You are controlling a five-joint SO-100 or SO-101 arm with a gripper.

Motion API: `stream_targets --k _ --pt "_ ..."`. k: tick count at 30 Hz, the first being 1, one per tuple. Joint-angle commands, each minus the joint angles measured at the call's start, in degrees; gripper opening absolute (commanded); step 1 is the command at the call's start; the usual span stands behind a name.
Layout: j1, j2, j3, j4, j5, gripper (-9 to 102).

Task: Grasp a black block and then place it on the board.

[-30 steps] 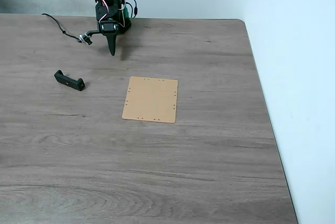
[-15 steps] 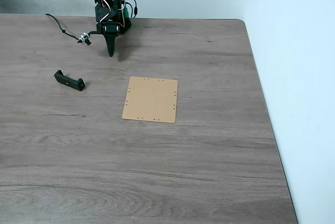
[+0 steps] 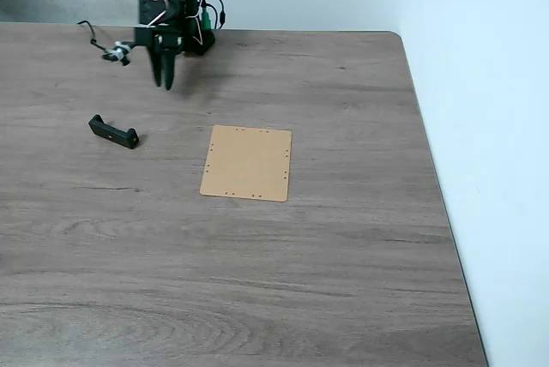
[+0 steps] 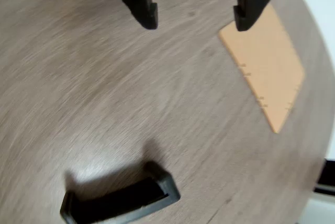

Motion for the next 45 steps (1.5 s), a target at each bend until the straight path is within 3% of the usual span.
stream_targets --k 1,5,14,23,32,45 --pt "2.7 -4.6 -6.9 1.2 -9.9 22" --pt "6.4 -13.0 -14.0 2.3 -22.9 24" --pt "13.0 -32.0 -39.3 13.2 -48.6 24" --pt "18.1 -44.7 -48.8 16.3 -77.3 24" --pt "18.5 -55.4 -55.8 14.8 -90.4 24" --pt "18.4 -68.4 -66.6 12.0 -97.0 26"
